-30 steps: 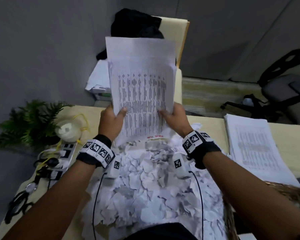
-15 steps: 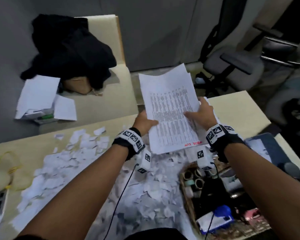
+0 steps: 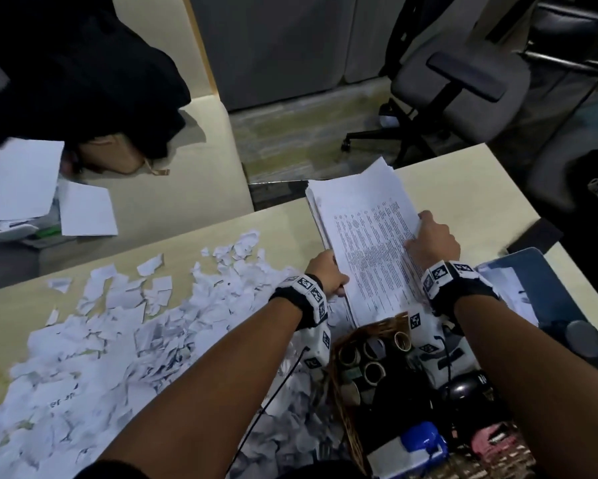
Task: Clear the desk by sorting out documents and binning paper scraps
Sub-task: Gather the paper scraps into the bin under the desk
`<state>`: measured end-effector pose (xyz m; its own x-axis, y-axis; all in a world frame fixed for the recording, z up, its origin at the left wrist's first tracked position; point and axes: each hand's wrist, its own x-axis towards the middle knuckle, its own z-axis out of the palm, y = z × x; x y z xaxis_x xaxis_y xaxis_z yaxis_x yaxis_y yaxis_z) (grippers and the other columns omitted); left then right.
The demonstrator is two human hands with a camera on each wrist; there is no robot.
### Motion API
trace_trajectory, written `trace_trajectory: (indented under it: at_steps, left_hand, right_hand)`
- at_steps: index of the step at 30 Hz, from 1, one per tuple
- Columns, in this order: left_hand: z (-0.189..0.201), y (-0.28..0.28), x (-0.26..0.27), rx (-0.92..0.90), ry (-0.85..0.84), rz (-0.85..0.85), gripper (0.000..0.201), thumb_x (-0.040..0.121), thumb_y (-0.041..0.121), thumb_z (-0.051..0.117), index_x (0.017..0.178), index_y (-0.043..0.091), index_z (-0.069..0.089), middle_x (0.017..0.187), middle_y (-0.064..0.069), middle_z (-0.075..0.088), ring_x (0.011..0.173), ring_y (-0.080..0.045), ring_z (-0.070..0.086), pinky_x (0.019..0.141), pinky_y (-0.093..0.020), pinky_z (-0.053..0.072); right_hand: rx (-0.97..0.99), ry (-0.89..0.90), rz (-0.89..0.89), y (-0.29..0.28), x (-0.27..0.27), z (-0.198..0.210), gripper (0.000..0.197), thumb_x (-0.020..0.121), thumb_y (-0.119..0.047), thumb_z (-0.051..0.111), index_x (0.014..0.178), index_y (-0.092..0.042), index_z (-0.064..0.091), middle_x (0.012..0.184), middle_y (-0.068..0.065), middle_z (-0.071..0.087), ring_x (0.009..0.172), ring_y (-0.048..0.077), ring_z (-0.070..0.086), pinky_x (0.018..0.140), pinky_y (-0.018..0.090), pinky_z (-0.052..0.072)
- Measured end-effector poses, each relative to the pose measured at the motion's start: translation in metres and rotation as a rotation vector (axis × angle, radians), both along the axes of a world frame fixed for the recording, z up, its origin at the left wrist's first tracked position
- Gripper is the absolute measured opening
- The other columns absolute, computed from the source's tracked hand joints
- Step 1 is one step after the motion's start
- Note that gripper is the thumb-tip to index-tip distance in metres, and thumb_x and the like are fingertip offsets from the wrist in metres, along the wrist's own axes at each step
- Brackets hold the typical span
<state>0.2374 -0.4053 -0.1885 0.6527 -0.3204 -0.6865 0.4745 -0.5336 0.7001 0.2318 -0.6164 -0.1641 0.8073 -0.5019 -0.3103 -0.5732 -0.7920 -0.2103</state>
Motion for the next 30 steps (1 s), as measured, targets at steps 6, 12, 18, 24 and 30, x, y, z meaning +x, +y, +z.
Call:
trace_trajectory:
  at_steps: [6, 12, 18, 24, 30]
  left_hand:
    - [0.003, 0.004, -0.008, 0.107, -0.048, -0.143, 0.011, 0.087, 0.007, 0.065, 0.084, 0.005, 0.055, 0.069, -0.018, 0.067, 0.051, -0.023, 0.064, 0.05, -0.029, 0.051]
    - [0.032, 0.04, -0.006, 0.004, -0.005, 0.042, 0.011, 0.088, 0.001, 0.058, 0.078, -0.001, 0.06, 0.069, -0.021, 0.062, 0.046, -0.025, 0.058, 0.045, -0.026, 0.046]
    - [0.068, 0.132, -0.012, -0.088, -0.11, 0.199, 0.009, 0.093, 0.002, 0.055, 0.102, 0.001, 0.057, 0.081, -0.018, 0.064, 0.04, -0.016, 0.056, 0.036, -0.022, 0.045]
    - [0.078, 0.25, -0.057, -0.017, -0.213, 0.261, 0.012, 0.094, 0.008, 0.058, 0.104, 0.003, 0.061, 0.093, -0.019, 0.071, 0.053, -0.023, 0.059, 0.043, -0.025, 0.047]
    - [0.078, 0.322, -0.115, 0.015, -0.321, 0.183, 0.01, 0.093, 0.007, 0.058, 0.1, 0.006, 0.065, 0.089, -0.014, 0.073, 0.055, -0.018, 0.058, 0.044, -0.025, 0.045]
  right_hand:
    - [-0.063, 0.085, -0.055, -0.004, -0.011, -0.01, 0.054, 0.084, -0.014, 0.063, 0.132, -0.006, 0.037, 0.124, 0.021, 0.05, 0.111, 0.039, 0.052, 0.089, 0.045, 0.045]
    - [-0.08, -0.054, 0.149, 0.046, 0.005, 0.009, 0.052, 0.082, -0.008, 0.059, 0.133, -0.005, 0.047, 0.129, 0.021, 0.049, 0.117, 0.039, 0.05, 0.096, 0.044, 0.041]
    - [0.356, -0.065, 0.216, 0.143, 0.014, 0.032, 0.03, 0.081, -0.018, 0.065, 0.111, -0.015, 0.067, 0.116, 0.011, 0.065, 0.106, 0.025, 0.061, 0.093, 0.03, 0.049]
    - [0.567, 0.041, 0.254, 0.224, -0.028, 0.045, 0.013, 0.083, -0.02, 0.071, 0.095, -0.018, 0.067, 0.102, 0.012, 0.07, 0.087, 0.024, 0.067, 0.066, 0.025, 0.053]
    - [0.503, 0.052, 0.238, 0.261, -0.089, 0.041, 0.014, 0.083, -0.017, 0.07, 0.096, -0.015, 0.07, 0.1, 0.01, 0.071, 0.085, 0.022, 0.068, 0.071, 0.029, 0.058]
